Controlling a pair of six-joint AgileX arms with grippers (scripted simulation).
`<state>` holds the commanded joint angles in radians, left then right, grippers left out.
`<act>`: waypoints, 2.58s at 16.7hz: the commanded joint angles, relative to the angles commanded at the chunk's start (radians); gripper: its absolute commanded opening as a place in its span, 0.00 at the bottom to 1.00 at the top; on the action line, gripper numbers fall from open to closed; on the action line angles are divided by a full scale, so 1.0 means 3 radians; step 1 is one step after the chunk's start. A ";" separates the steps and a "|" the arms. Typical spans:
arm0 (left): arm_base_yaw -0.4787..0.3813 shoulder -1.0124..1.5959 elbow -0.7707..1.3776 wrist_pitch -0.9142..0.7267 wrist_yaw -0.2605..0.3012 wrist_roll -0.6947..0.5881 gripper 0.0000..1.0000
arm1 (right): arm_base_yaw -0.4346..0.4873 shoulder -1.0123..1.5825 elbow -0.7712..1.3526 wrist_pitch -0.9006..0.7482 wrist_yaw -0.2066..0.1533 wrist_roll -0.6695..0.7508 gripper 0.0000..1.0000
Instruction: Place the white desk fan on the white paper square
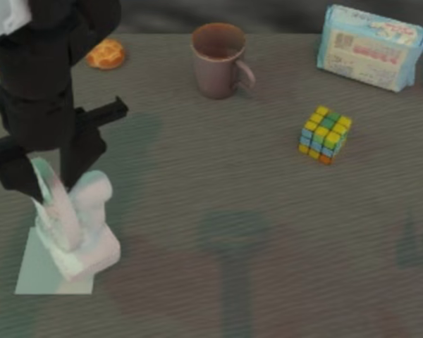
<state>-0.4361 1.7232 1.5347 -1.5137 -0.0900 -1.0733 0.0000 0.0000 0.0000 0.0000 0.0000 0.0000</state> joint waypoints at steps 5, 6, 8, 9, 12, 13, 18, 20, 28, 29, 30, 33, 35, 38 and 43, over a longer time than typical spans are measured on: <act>0.0345 -0.0419 -0.0450 0.0256 0.0119 -0.1665 0.00 | 0.0000 0.0000 0.0000 0.0000 0.0000 0.0000 1.00; 0.0402 -0.0484 -0.0522 0.0308 0.0148 -0.1899 0.00 | 0.0000 0.0000 0.0000 0.0000 0.0000 0.0000 1.00; 0.0497 -0.0589 -0.0635 0.0400 0.0204 -0.2264 0.00 | 0.0000 0.0000 0.0000 0.0000 0.0000 0.0000 1.00; 0.0534 -0.0627 -0.0676 0.0436 0.0228 -0.2394 0.00 | 0.0000 0.0000 0.0000 0.0000 0.0000 0.0000 1.00; 0.0585 -0.0679 -0.0730 0.0490 0.0265 -0.2572 0.00 | 0.0000 0.0000 0.0000 0.0000 0.0000 0.0000 1.00; 0.0585 -0.0679 -0.0730 0.0490 0.0265 -0.2572 0.00 | 0.0000 0.0000 0.0000 0.0000 0.0000 0.0000 1.00; 0.0578 -0.0663 -0.0777 0.0543 0.0260 -0.2560 0.00 | 0.0000 0.0000 0.0000 0.0000 0.0000 0.0000 1.00; 0.0599 -0.0648 -0.0924 0.0706 0.0261 -0.2560 0.00 | 0.0000 0.0000 0.0000 0.0000 0.0000 0.0000 1.00; 0.0612 -0.0627 -0.1140 0.0952 0.0265 -0.2544 0.08 | 0.0000 0.0000 0.0000 0.0000 0.0000 0.0000 1.00; 0.0612 -0.0627 -0.1140 0.0952 0.0265 -0.2544 0.15 | 0.0000 0.0000 0.0000 0.0000 0.0000 0.0000 1.00; 0.0612 -0.0627 -0.1140 0.0952 0.0265 -0.2544 0.23 | 0.0000 0.0000 0.0000 0.0000 0.0000 0.0000 1.00; 0.0612 -0.0627 -0.1140 0.0952 0.0265 -0.2544 0.45 | 0.0000 0.0000 0.0000 0.0000 0.0000 0.0000 1.00; 0.0612 -0.0627 -0.1140 0.0952 0.0265 -0.2544 0.60 | 0.0000 0.0000 0.0000 0.0000 0.0000 0.0000 1.00; 0.0612 -0.0627 -0.1140 0.0952 0.0265 -0.2544 0.83 | 0.0000 0.0000 0.0000 0.0000 0.0000 0.0000 1.00; 0.0612 -0.0627 -0.1140 0.0952 0.0265 -0.2544 1.00 | 0.0000 0.0000 0.0000 0.0000 0.0000 0.0000 1.00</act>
<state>-0.2525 1.5350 1.1927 -1.2282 -0.0106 -1.8365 0.0000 0.0000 0.0000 0.0000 0.0000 0.0000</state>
